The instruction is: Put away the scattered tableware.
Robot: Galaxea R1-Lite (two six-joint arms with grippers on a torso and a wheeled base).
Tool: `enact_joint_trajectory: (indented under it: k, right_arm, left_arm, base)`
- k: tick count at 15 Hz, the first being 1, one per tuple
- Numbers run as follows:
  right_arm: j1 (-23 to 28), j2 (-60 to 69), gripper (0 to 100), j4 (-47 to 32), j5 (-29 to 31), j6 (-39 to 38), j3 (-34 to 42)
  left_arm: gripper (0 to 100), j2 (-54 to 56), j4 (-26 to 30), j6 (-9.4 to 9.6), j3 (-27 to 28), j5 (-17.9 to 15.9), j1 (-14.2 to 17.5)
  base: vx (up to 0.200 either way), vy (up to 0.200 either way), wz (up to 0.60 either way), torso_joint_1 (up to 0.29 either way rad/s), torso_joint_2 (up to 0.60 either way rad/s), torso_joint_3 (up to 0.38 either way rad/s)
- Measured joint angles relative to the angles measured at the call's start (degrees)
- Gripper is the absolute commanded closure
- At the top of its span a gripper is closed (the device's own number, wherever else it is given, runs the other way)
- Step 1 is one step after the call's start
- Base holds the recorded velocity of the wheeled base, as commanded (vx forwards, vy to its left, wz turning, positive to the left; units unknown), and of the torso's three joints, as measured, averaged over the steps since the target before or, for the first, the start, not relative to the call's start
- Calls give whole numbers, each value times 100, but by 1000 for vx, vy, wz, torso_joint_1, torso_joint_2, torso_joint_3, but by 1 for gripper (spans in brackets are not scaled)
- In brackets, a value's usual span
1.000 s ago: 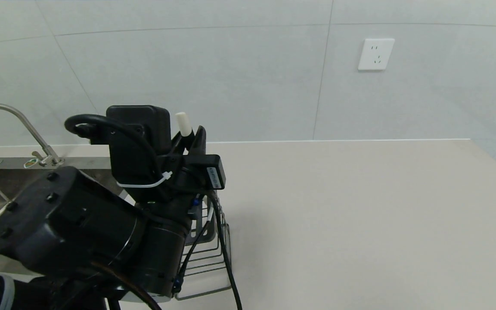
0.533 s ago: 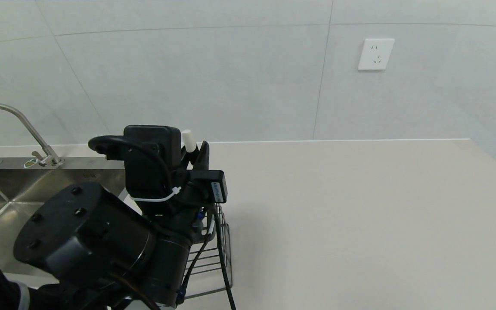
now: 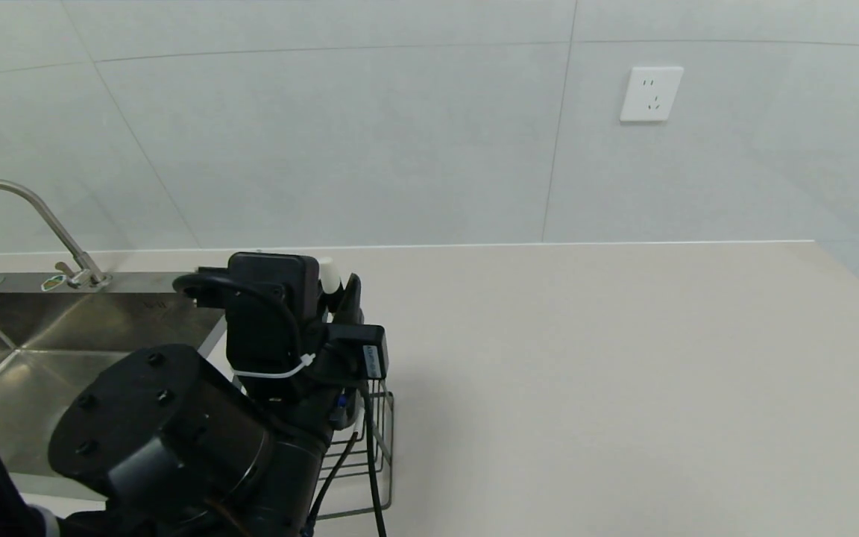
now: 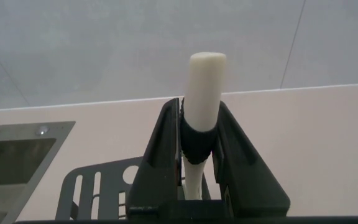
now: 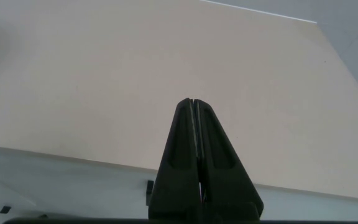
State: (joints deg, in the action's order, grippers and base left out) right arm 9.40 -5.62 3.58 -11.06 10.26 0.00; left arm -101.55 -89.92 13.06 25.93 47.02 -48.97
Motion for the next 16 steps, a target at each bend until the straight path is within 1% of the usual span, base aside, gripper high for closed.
enact_joint_trajectory:
  k: [2,6,9,10,14,16]
  right_arm:
    - [0,0,100,0,0,-1,0]
    - [-1,0,100,0,0,0,0]
    - [0,0,100,0,0,-1,0]
    - [0,0,100,0,0,0,0]
    - [2,0,100,-2,2,-1,0]
    - [2,0,100,-2,2,-1,0]
  left_arm:
    - [100,-46,0,-9,-79,-9,5]
    - [100,-121,-16,-91,-112,-20,7]
    - [100,-149,-29,-99,-179,-33,5]
    - [0,-149,-33,-101,-210,-30,5]
    - [0,-148,12,-143,-284,-41,0]
    - [0,-148,9,-140,-284,-123,7]
  base:
    - [0,0,0,0,0,0]
    - [0,0,0,0,0,0]
    - [0,0,0,0,0,0]
    - [0,0,0,0,0,0]
    - [0,0,0,0,0,0]
    - [0,0,0,0,0,0]
